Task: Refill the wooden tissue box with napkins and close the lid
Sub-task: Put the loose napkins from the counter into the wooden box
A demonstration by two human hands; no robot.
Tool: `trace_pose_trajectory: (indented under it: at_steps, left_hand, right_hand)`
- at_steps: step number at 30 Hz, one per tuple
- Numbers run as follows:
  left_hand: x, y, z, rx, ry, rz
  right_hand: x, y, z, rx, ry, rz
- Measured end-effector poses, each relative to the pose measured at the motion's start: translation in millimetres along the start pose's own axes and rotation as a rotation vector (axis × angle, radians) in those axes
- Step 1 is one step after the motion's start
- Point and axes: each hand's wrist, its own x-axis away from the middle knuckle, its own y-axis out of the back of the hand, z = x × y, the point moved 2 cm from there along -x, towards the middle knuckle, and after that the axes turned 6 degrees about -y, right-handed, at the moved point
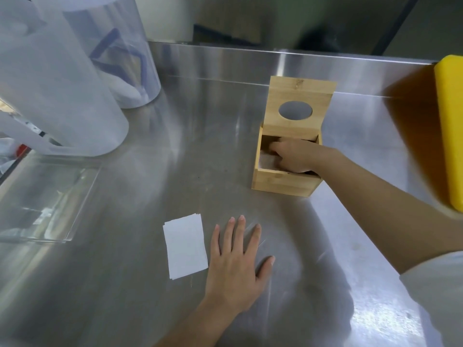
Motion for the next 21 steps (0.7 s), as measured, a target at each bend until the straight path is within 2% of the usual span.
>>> trace_pose_trajectory:
  at_steps: [4,8,12,18,21]
  left_hand:
    - [0,0,0,-0.001,0.003,0.005]
    - [0,0,0,-0.011,0.001,0.013]
    - [0,1,0,-0.015,0.002,0.016]
    - [0,1,0,-0.026,0.003,0.014]
    - [0,2,-1,-0.018,0.000,-0.002]
  right_hand:
    - [5,3,1,0.017,0.036,-0.025]
    - [11,5,5,-0.012,-0.013,0.138]
    - [10,5,5,-0.024,-0.034,0.221]
    - [12,8,7,-0.020,-0.039,0.249]
    - [15,12,7,-0.010,-0.032,0.211]
